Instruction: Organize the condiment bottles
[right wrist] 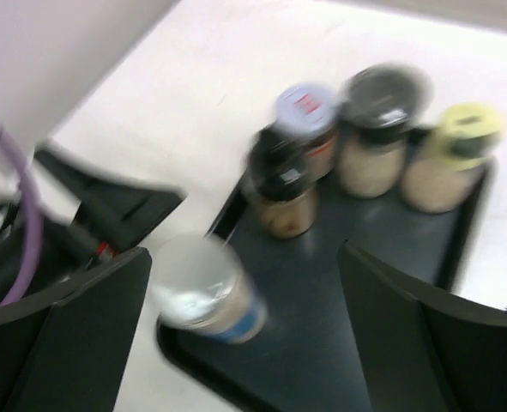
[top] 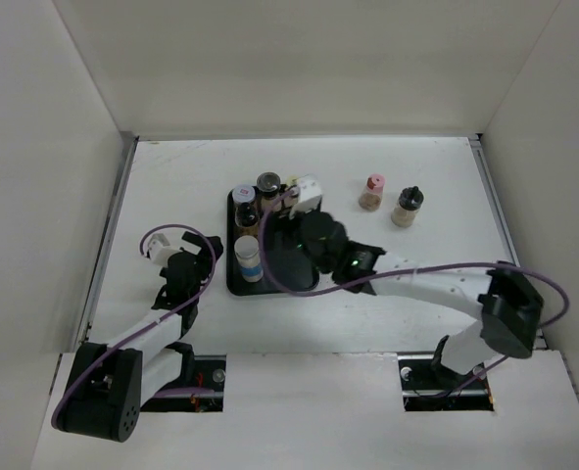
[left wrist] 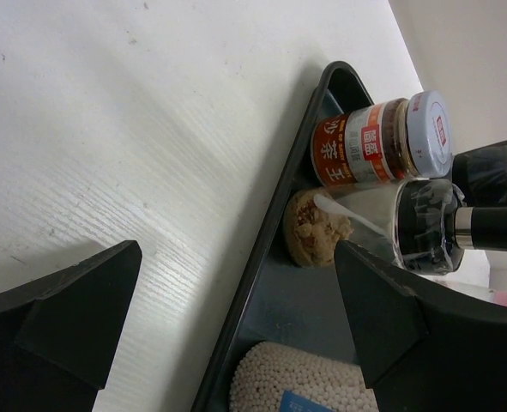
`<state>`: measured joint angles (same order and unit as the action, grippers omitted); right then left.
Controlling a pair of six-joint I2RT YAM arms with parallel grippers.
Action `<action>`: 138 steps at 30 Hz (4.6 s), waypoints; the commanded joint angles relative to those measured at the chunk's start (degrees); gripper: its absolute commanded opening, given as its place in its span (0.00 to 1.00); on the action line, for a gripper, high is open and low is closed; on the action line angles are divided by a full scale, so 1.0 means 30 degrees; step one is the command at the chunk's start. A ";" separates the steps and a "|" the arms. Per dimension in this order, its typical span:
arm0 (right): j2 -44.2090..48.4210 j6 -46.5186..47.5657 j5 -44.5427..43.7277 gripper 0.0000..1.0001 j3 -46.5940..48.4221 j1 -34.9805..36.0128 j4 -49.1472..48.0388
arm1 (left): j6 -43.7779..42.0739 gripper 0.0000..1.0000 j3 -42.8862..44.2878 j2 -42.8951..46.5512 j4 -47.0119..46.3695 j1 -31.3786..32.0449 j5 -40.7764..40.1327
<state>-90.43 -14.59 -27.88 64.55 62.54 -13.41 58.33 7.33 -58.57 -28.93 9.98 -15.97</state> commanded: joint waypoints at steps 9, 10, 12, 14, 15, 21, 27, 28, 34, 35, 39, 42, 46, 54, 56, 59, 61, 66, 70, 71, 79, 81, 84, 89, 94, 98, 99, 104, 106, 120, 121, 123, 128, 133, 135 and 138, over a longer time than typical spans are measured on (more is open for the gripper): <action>0.2610 -0.2021 -0.1314 0.53 -0.3884 -1.0777 -0.0511 | -0.0106 1.00 0.0016 0.0012 -0.1021 0.0438 0.0371; 0.1996 -0.1906 -0.1081 0.60 -0.3417 -1.1423 -0.0395 | -0.0106 1.00 0.0046 -0.0222 -0.1080 0.0467 0.0371; 0.0503 -0.1671 -0.0728 0.77 -0.2305 -1.2334 -0.0190 | -0.0135 1.00 0.0104 -0.0342 -0.1168 0.0526 0.0371; -0.0845 -0.1524 -0.0609 0.85 -0.1396 -1.2775 -0.0305 | -0.0222 1.00 -0.0012 0.0066 -0.1168 0.0409 0.0400; -0.1432 -0.1408 -0.0668 0.88 -0.0956 -1.2922 -0.0277 | -0.0223 1.00 -0.0042 0.0156 -0.1168 0.0380 0.0458; -0.3953 -0.0528 -0.0990 0.90 0.0921 -1.3479 -0.0598 | -0.0282 1.00 0.0134 -0.0196 -0.1197 0.0526 0.0459; -0.5596 -0.0118 -0.1136 0.80 0.1977 -1.3626 -0.0715 | -0.0340 1.00 0.0193 -0.0782 -0.1725 0.0731 0.0488; -0.5743 -0.0117 -0.1137 0.77 0.2065 -1.3656 -0.0832 | -0.0340 1.00 0.0163 -0.0636 -0.1725 0.0731 0.0546; -0.5366 -0.0029 -0.1195 0.48 0.1892 -1.3597 -0.0803 | -0.0399 1.00 0.0251 -0.0900 -0.1842 0.0790 0.0576; -0.4928 -0.0145 -0.1195 0.47 0.1571 -1.3597 -0.0862 | -0.0399 1.00 0.0193 -0.0753 -0.1842 0.0732 0.0576; -0.2470 -0.0029 -0.1079 0.46 0.0311 -1.2020 -0.1242 | -0.0487 1.00 0.0280 -0.1161 -0.1842 0.0731 0.0576; -0.1148 -0.0145 -0.0903 0.46 -0.0422 -1.0235 -0.1418 | -0.0487 1.00 0.0222 -0.0723 -0.1842 0.0673 0.0605; -0.0909 -0.0293 -0.0581 0.47 -0.0250 -0.7627 -0.1478 | -0.0399 1.00 0.0280 -0.1162 -0.1842 0.0760 0.0575; -0.4509 -0.0323 0.0006 0.48 0.3176 -0.4781 -0.1564 | -0.0428 1.00 0.0105 -0.0461 -0.1755 0.0731 0.0605; -0.5505 -0.0381 -0.0053 0.48 0.3879 -0.4604 -0.1653 | -0.0457 1.00 0.0017 -0.0050 -0.1725 0.0702 0.0605; -0.6825 -0.0644 -0.0111 0.49 0.4788 -0.4428 -0.1449 | -0.0487 1.00 0.0046 -0.0252 -0.1725 0.0789 0.0459; -0.7382 -0.0703 -0.0199 0.49 0.5053 -0.4253 -0.1623 | -0.0487 1.00 0.0046 -0.0225 -0.1696 0.0790 0.0605; -0.8292 -0.0967 -0.0199 0.52 0.5464 -0.3754 -0.1361 | -0.0516 1.00 0.0046 -0.0340 -0.1754 0.0848 0.0488; -0.8323 -0.1551 -0.0200 0.63 0.5289 -0.3608 -0.1272 | -0.0516 1.00 -0.0012 0.0068 -0.1666 0.0761 0.0605; -0.8235 -0.1611 -0.0170 0.68 0.5201 -0.3607 -0.1272 | -0.0516 1.00 -0.0013 0.0011 -0.1666 0.0760 0.0547; -0.4668 -0.1524 -0.0024 0.89 0.2921 -0.3607 -0.1097 | -0.0516 1.00 -0.0013 -0.0076 -0.1695 0.0614 0.0606; -0.3146 -0.1698 -0.0140 0.84 0.1692 -0.3897 -0.1126 | -0.0516 1.00 0.0046 -0.0282 -0.1666 0.0643 0.0780; -0.0509 -0.2312 -0.0374 0.68 -0.0767 -0.5388 -0.1039 | -0.0516 1.00 0.0017 0.0039 -0.1695 0.0643 0.0840; 0.3798 -0.3368 -0.1075 0.35 -0.4957 -0.8639 -0.0658 | -0.0487 1.00 0.0104 -0.0401 -0.1725 0.0819 0.0868; 0.6675 -0.2843 -0.3244 0.54 -0.7220 -1.2069 0.0629 | -0.0516 1.00 0.0104 -0.0486 -0.1842 0.0936 0.0694; 0.6883 -0.1906 -0.3450 0.84 -0.7163 -1.3655 0.1861 | -0.0486 1.00 0.0105 -0.0314 -0.1842 0.0849 0.0928; 0.6767 -0.1875 -0.3422 0.88 -0.7134 -1.3830 0.1949 | -0.0516 1.00 0.0104 -0.0254 -0.1842 0.0877 0.0812; 0.4399 -0.1817 -0.2517 0.98 -0.6111 -1.5060 0.2273 | -0.0516 1.00 0.0105 -0.0459 -0.1842 0.0820 0.0956; 0.3255 -0.1817 -0.1756 0.99 -0.5554 -1.5354 0.2040 | -0.0516 1.00 0.0075 -0.0225 -0.1842 0.0789 0.0841; -0.0762 -0.1171 0.0063 0.89 -0.3150 -1.6849 0.0426 | -0.0574 1.00 0.0251 -0.0782 -0.1929 0.0878 0.0753; -0.0938 -0.1201 0.0151 0.88 -0.3091 -1.6849 0.0514 | -0.0575 1.00 0.0251 -0.0781 -0.1959 0.0965 0.0665; -0.1115 -0.1376 0.0211 0.82 -0.3090 -1.6849 0.0544 | -0.0604 1.00 0.0280 -0.1072 -0.1988 0.1024 0.0547; -0.0241 -0.1671 -0.0111 0.58 -0.3470 -1.6558 0.0165 | -0.0633 1.00 0.0251 -0.0723 -0.1988 0.0994 0.0607; 0.2425 -0.1436 0.0034 0.53 -0.3677 -1.4219 -0.0306 | -0.0633 1.00 0.0222 -0.0695 -0.1988 0.0907 0.0723; 0.3042 -0.1290 0.0181 0.53 -0.3443 -1.2872 -0.0130 | -0.0633 1.00 0.0163 -0.0459 -0.1988 0.0907 0.0547; 0.3221 -0.1347 0.0269 0.53 -0.2975 -1.0617 -0.0130 | -0.0633 1.00 0.0192 -0.0839 -0.1988 0.0878 0.0633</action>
<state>-83.31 -18.61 -28.03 52.29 25.67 -8.71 57.10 7.33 -61.39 -31.97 12.62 -13.74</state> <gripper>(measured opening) 0.718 0.997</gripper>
